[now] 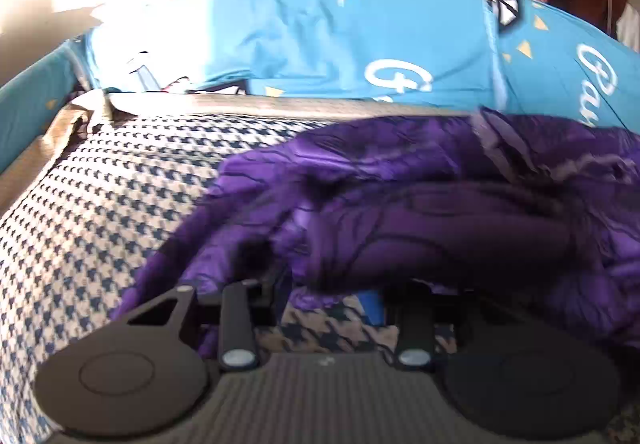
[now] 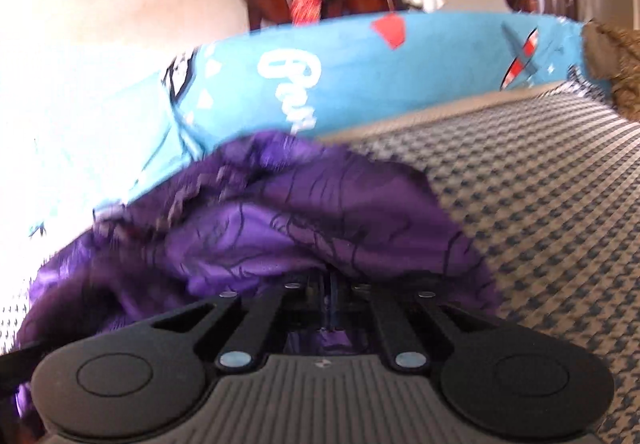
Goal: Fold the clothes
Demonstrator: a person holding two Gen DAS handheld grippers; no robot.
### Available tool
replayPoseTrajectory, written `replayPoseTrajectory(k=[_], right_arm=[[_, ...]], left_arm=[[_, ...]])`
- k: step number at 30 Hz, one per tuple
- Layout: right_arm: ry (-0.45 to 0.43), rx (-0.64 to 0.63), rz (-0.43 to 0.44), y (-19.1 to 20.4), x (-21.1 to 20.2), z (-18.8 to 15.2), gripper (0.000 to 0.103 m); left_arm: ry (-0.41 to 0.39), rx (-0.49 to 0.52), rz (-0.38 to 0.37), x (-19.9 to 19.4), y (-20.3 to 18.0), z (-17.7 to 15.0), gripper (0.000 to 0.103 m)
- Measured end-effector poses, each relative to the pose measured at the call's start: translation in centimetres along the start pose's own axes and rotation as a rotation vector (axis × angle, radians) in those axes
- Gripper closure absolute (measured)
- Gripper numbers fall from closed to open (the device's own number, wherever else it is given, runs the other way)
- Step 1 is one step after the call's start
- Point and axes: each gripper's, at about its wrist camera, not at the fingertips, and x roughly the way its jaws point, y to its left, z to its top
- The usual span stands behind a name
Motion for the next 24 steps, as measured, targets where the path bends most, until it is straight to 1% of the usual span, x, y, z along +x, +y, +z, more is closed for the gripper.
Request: replayPoseTrajectory(k=[4,7,10,13,15,18,20,22,24], right_arm=[[-0.050,0.032,-0.025,-1.0,-0.6,1.0,0.098],[-0.074,0.044,-0.032,-1.5,-0.9,1.6,0.098],[-0.099,0.039,-0.046,-1.8,-1.4,2.0,0.098],[-0.092,0.054,-0.046,-2.5,-1.5,2.5,0.098],[-0.090,0.066,-0.050,-3.0,-1.6,2.8,0.098],[-0.124,0.061,-0.103,-3.6,-2.1,3.3,0.096],[-0.136,0.062,-0.107,-4.0,-2.3,3.5,0.093],[-0.115,0.077,-0.073,-4.5,-2.3,3.7,0.093],[-0.080,0.089,-0.015,-4.9,-2.1,3.9,0.093]], left_arm=[[0.005,-0.030,0.030,-0.6,1.5,-0.1,0.067],[0.006,-0.049,0.077,-1.2,2.8,-0.5,0.067],[0.024,-0.068,0.070,-1.8,3.7,-1.1,0.067],[0.041,-0.085,0.061,-2.4,4.6,-1.7,0.067],[0.048,-0.078,0.047,-2.7,4.5,-2.2,0.067],[0.059,-0.067,0.025,-3.2,4.3,-2.9,0.067],[0.062,-0.060,0.012,-3.5,4.1,-3.2,0.065],[0.044,-0.049,0.002,-3.9,3.7,-3.3,0.064],[0.025,-0.038,-0.007,-4.2,3.3,-3.3,0.059]])
